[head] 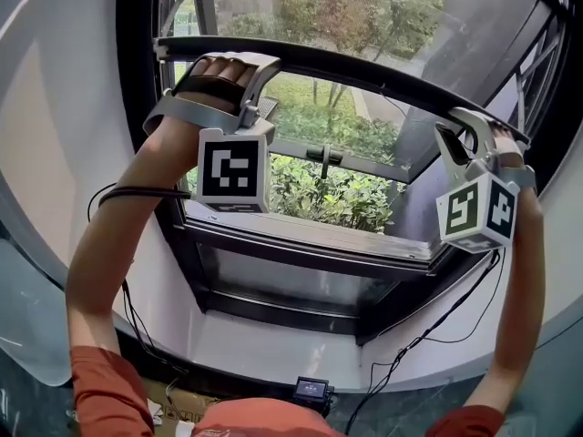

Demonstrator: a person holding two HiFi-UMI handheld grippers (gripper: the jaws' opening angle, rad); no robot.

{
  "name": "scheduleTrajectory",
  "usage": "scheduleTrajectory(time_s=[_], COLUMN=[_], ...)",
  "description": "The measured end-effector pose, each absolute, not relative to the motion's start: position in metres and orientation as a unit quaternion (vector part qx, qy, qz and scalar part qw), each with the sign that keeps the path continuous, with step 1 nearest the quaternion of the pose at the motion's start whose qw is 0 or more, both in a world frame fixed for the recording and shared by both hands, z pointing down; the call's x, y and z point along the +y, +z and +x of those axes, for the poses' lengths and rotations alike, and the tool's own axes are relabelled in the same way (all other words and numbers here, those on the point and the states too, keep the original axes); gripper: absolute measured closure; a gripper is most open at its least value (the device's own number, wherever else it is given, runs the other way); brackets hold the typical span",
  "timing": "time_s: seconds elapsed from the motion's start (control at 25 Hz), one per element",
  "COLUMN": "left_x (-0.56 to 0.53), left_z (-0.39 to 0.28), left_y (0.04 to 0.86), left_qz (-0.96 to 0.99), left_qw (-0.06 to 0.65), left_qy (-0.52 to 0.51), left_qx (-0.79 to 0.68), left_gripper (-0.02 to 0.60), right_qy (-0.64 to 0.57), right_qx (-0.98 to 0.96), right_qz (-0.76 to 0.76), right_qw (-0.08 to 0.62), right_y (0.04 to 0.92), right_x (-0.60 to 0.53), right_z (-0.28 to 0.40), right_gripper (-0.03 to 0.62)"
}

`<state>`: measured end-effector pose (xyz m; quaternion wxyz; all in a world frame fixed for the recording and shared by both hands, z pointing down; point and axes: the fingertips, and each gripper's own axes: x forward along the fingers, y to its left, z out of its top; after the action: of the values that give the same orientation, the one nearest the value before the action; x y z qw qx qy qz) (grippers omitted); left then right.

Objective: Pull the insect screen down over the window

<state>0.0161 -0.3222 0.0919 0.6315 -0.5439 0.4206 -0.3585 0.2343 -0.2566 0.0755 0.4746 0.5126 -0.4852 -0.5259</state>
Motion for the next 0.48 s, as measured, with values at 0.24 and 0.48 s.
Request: scheduleTrajectory(time_s=[0.24,0.48], left_x=[-0.323,-0.322], left_z=[0.014,0.014], left_y=[0.112,0.133], left_qz=[-0.546,-0.546], left_qw=[0.628,0.627], left_qy=[-0.367,-0.372], left_qx=[0.415,0.413], left_gripper=[0.313,0.313], right_qy=[-0.523,-0.522], right_qx=[-0.491,-0.492], right_qz=[0.511,0.513], right_qw=[0.473,0.471], right_y=[0.095,0.116], right_x=[-0.257,-0.256], right_z=[0.233,0.234], right_gripper=[0.491,0.488])
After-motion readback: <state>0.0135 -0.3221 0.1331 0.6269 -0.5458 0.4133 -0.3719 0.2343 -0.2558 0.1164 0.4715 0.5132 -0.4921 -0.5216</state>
